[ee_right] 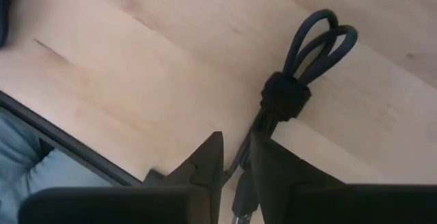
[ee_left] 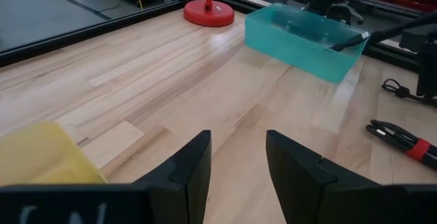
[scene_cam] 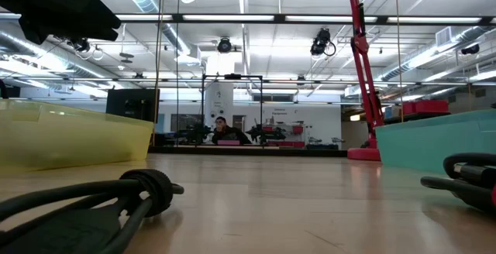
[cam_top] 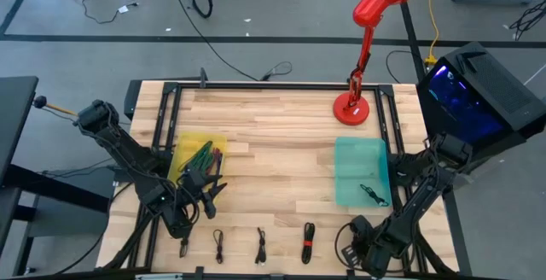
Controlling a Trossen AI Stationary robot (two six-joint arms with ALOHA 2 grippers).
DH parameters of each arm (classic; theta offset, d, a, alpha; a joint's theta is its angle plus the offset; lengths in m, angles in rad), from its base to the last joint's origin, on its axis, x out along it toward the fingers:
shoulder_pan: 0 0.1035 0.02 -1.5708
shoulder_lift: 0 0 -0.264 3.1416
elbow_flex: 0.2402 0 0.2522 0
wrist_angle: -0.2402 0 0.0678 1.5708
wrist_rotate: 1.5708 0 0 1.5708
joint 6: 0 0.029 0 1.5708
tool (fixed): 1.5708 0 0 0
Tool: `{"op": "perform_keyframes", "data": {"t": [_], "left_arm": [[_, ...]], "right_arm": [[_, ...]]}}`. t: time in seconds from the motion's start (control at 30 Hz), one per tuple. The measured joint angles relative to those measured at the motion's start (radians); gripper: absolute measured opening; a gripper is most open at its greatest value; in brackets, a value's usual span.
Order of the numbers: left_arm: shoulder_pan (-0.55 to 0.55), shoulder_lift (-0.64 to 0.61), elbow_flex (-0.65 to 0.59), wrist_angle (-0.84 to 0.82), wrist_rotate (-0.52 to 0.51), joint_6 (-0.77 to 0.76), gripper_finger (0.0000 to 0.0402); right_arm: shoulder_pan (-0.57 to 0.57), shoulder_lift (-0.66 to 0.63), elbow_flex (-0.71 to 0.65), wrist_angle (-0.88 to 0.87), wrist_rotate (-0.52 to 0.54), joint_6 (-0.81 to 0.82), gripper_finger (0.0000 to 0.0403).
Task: Pick & Place USB Port
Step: Put the black charger cable into the green bin
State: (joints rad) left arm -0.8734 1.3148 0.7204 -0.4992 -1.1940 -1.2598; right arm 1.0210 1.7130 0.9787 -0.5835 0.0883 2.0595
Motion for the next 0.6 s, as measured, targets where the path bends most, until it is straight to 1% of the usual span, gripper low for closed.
{"op": "perform_keyframes", "data": {"t": [0.13,0.27,0.4,0.6], "left_arm": [[0.000,0.000,0.000,0.000,0.006,0.000,0.0147],[0.000,0.000,0.000,0.001,0.007,0.000,0.0147],[0.000,0.000,0.000,0.001,0.007,0.000,0.0147],[0.000,0.000,0.000,0.001,0.009,-0.001,0.0147]], "right_arm": [[0.000,0.000,0.000,-0.002,-0.005,0.008,0.0065],[0.000,0.000,0.000,-0.008,-0.048,0.002,0.0051],[0.001,0.000,0.000,-0.010,-0.034,-0.001,0.0044],[0.001,0.000,0.001,0.020,-0.018,-0.018,0.0043]]}}
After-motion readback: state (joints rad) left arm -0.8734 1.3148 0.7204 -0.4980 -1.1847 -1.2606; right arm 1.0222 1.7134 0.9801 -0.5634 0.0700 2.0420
